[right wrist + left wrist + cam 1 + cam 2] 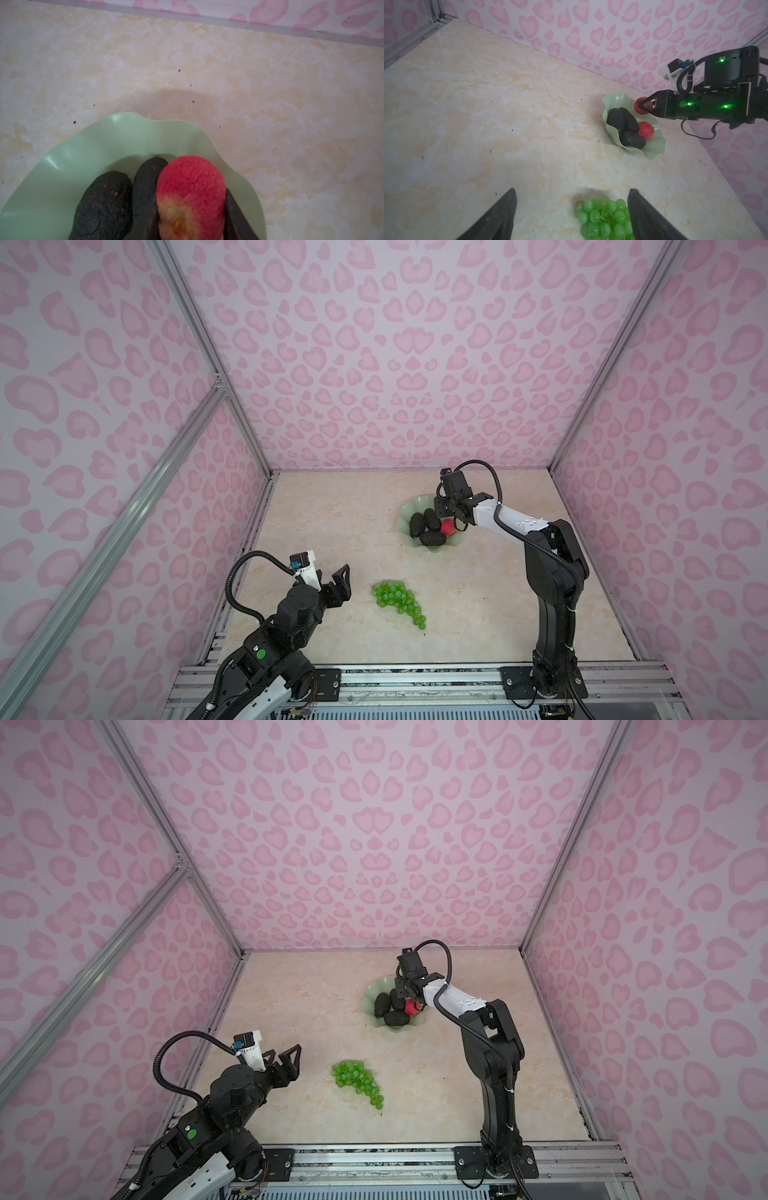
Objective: Place and organize the fake fruits in the fruit bowl
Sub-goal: 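Place the second red apple in the bowl with the right gripper, then grasp the green grape bunch with the right gripper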
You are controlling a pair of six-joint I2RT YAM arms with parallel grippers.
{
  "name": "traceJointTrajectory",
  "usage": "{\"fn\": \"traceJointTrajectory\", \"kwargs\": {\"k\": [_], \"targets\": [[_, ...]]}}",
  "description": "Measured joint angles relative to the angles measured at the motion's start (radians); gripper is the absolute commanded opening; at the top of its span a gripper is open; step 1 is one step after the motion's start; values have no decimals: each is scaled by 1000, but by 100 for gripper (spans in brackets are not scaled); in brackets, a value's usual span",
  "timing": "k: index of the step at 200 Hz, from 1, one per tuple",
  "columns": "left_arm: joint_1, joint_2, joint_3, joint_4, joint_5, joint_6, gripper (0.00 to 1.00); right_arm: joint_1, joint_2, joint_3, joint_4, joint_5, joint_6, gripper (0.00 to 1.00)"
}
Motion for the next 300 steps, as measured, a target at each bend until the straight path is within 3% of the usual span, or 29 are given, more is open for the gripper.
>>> {"fn": "traceJointTrajectory", "kwargs": {"k": [29,84,102,131,152,177,202,258,300], "targets": [[0,1,0,0,8,0,84,0,26,17,-19,-2,1,62],[0,16,0,1,27,9,85,9,-114,-54,-10,-27,14,69],[0,18,0,3,31,10,85,31,-249,-185,24,-55,24,74],[0,16,-7,7,31,16,85,98,-497,-526,192,-220,56,86],[0,5,-8,6,31,20,85,200,-639,-774,333,-319,75,89],[0,-5,-13,7,33,27,85,330,-713,-959,504,-385,73,90],[0,-6,-13,8,34,27,85,400,-676,-1028,637,-395,50,90],[0,-7,-17,8,50,23,85,443,-450,-983,830,-435,57,88],[0,-12,-17,8,52,20,85,450,-296,-898,890,-475,86,76]]}}
